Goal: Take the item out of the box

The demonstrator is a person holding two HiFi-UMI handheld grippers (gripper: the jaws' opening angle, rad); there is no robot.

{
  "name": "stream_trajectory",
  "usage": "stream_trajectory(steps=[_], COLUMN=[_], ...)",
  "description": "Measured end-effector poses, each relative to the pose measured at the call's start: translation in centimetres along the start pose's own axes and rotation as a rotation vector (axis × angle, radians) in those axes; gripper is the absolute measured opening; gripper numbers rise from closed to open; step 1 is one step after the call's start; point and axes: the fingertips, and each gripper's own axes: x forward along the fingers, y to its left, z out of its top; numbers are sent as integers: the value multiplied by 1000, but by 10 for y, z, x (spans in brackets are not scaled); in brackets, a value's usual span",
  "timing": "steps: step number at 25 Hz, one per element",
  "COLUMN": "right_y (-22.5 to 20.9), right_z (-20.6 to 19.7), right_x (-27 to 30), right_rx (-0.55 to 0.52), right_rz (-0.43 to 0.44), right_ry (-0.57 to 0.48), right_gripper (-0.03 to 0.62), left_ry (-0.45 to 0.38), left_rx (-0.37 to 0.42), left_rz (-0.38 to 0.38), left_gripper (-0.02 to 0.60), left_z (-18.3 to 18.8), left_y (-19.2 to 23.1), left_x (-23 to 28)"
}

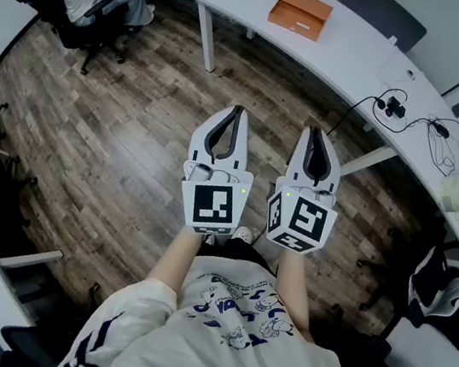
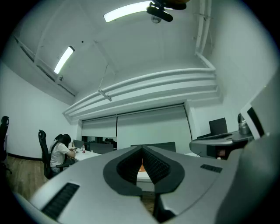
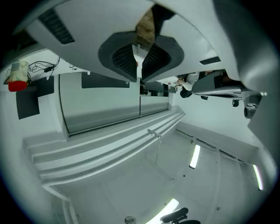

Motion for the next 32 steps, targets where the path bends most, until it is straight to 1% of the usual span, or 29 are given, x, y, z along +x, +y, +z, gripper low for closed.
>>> stream_trajectory(steps=[12, 19, 26, 32], right_y=[-10, -24, -32, -34], right_z=[-6, -15, -25, -33], right_x=[10, 17, 19, 27], right_rx=[18, 30, 33, 14], right_rz=[11, 54, 113, 115], right_ry=[2, 14, 25, 70], right_gripper=[55, 55, 55, 55], left_ry=[5, 5, 28, 42], left_rx=[-3, -6, -13, -3], left_rz=[11, 29, 62, 79], left_gripper=[18, 18, 18, 18], left_z=[-5, -10, -20, -23], left_y=[-4, -18, -26, -28], left_x=[13, 21, 22, 26])
